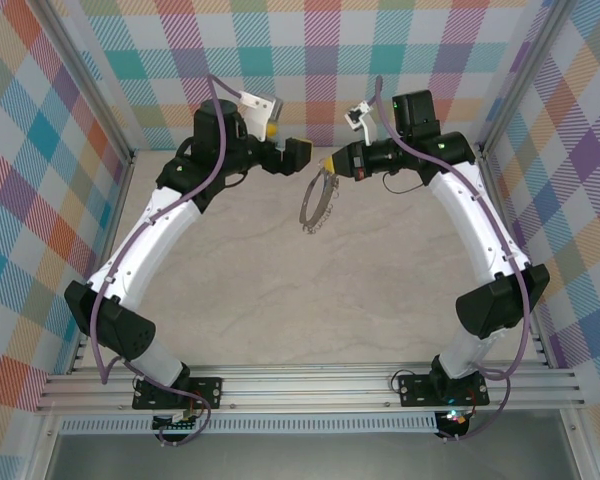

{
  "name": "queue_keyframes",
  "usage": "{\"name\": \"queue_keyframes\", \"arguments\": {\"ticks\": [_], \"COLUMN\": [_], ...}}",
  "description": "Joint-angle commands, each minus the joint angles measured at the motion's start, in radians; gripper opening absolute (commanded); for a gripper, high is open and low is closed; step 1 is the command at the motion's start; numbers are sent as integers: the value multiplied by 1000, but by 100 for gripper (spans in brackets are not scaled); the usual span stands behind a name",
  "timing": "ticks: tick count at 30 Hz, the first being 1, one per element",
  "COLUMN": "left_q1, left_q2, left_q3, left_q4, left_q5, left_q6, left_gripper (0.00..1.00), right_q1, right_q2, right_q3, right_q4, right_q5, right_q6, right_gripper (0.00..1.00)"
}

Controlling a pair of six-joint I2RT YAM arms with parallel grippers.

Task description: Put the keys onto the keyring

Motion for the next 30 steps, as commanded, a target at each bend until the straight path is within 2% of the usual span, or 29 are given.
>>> {"name": "queue_keyframes", "arguments": {"ticks": [1, 6, 10, 13, 20, 23, 30], "left_q1": [1, 5, 5, 4, 4, 6, 7], "left_q2": [-33, -9, -37, -26, -23, -44, -21], "left_q3": [30, 85, 47, 82, 103, 56, 82], "left_q4": [-58, -122, -54, -86, -130, -83, -119], "left_q5": [91, 158, 127, 97, 130, 145, 116], "left_q6": [40, 20, -8, -12, 47, 80, 63], "left_gripper": [100, 100, 100, 100, 100, 100, 100], "right_q1": [0, 1, 1, 0, 1, 1, 0], "right_q2": [-6, -21, -35, -44, -57, -60, -44], "right_q3": [35, 25, 7, -9, -27, -30, 6], "right_q4": [-11, -15, -7, 1, 5, 3, -9], "right_q5": [-43, -39, -31, -24, -19, -19, -40], "right_q6": [-24, -9, -1, 6, 13, 11, 14], "right_gripper": [0, 0, 0, 0, 0, 0, 0]}}
